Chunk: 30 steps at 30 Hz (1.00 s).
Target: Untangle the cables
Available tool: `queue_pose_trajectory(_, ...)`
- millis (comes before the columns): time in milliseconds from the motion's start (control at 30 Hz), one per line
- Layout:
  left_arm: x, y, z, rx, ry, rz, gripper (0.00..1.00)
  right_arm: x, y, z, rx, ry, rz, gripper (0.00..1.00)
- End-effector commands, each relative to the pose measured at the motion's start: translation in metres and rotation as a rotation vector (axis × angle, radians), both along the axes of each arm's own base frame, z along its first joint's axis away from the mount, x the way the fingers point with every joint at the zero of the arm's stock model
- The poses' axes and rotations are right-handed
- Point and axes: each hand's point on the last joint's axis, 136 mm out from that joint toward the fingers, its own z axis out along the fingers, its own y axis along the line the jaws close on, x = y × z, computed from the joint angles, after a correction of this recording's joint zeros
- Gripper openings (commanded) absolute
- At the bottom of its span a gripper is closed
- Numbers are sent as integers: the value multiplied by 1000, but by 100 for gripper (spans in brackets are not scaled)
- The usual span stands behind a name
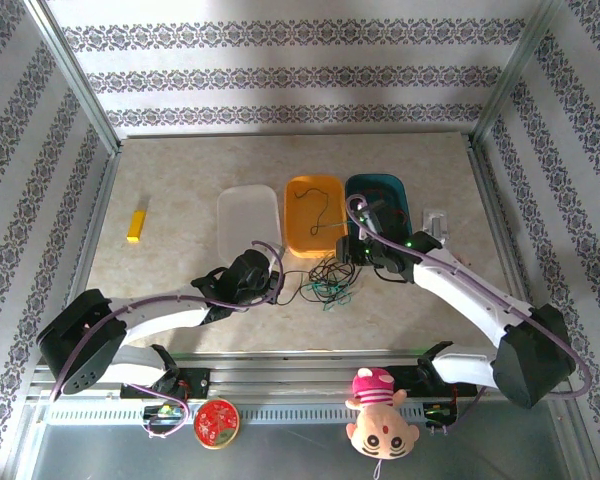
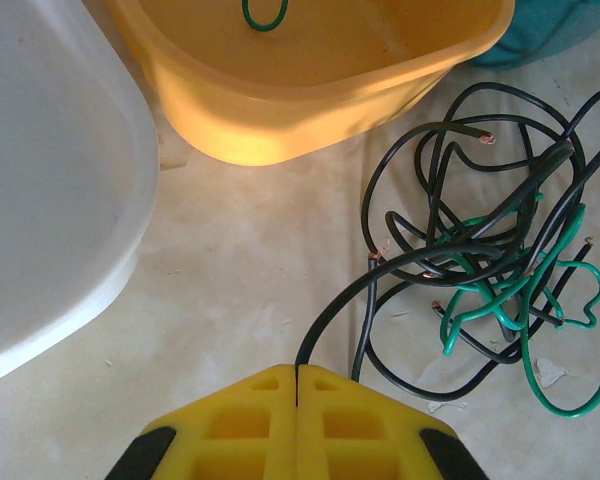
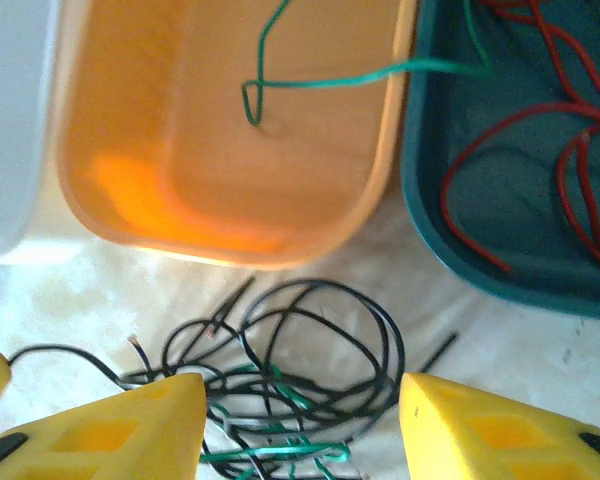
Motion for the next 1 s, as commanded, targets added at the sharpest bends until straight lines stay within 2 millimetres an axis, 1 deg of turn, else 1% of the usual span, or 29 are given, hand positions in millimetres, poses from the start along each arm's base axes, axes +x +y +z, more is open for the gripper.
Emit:
queue_pose_trajectory(0, 13, -6, 15, -23, -43, 4, 0, 10, -10, 14, -6, -34, -43, 53)
queue_pose_trajectory(33, 14, -6, 18, -25, -49, 2, 0, 15, -11, 15, -1, -34, -55, 53)
queue_pose_trajectory(67, 14, -7, 21, -26, -53, -4, 6, 19, -12, 17, 3, -33, -61, 53)
queue_pose_trajectory(100, 13, -7, 24, -15, -59, -19, 27, 22, -13, 18, 11, -29, -68, 53)
queue_pose_trajectory(133, 13, -6, 29, 6, -69, -34, 52, 26, -13, 19, 19, -24, -73, 52)
queue_pose_trajectory(167, 13, -3, 34, 33, -74, -36, 73, 28, -14, 20, 24, -21, -78, 52)
queue_pose_trajectory(200, 15, 1, 43, 72, -94, -43, 84, 30, -15, 20, 30, -19, -86, 52)
queue_pose_trajectory(233, 16, 5, 55, 106, -117, -46, 89, 31, -18, 21, 33, -20, -95, 52)
queue_pose_trajectory(267, 19, 9, 68, 133, -152, -46, 92, 31, -20, 21, 34, -22, -105, 52)
queue_pose_trajectory(300, 23, 9, 85, 139, -195, -62, 93, 31, -24, 21, 34, -25, -121, 52)
queue_pose_trajectory(333, 25, 5, 100, 124, -227, -92, 93, 31, -28, 21, 37, -28, -137, 52)
queue_pose_trajectory(367, 29, 0, 111, 98, -237, -122, 93, 31, -32, 21, 41, -28, -152, 51)
queue_pose_trajectory(400, 36, -6, 122, 65, -237, -141, 93, 29, -36, 20, 48, -25, -169, 51)
queue_pose_trajectory(433, 46, -15, 128, 28, -223, -156, 93, 29, -42, 20, 57, -24, -193, 51)
queue_pose_trajectory(467, 57, -22, 130, 5, -205, -161, 93, 28, -46, 20, 66, -23, -206, 51)
queue_pose_trajectory(500, 72, -31, 127, -10, -179, -153, 93, 27, -49, 21, 77, -23, -217, 51)
queue_pose_trajectory(567, 100, -53, 116, -3, -117, -157, 91, 24, -53, 25, 89, -34, -225, 51)
queue_pose_trajectory(633, 130, -75, 85, 56, -20, -149, 89, 21, -55, 30, 92, -49, -225, 51)
queue_pose_trajectory(667, 143, -80, 72, 86, 20, -125, 89, 19, -57, 32, 92, -54, -228, 50)
queue_pose_trajectory(733, 169, -84, 43, 180, 102, -60, 88, 15, -60, 36, 95, -64, -235, 50)
queue_pose_trajectory(833, 189, -89, 16, 266, 167, -35, 88, 8, -66, 38, 97, -71, -246, 50)
queue_pose_trajectory(900, 199, -92, 5, 278, 176, -25, 88, 3, -69, 38, 96, -78, -251, 50)
queue_pose_trajectory(967, 209, -89, 1, 288, 171, 18, 85, -1, -72, 38, 94, -82, -253, 50)
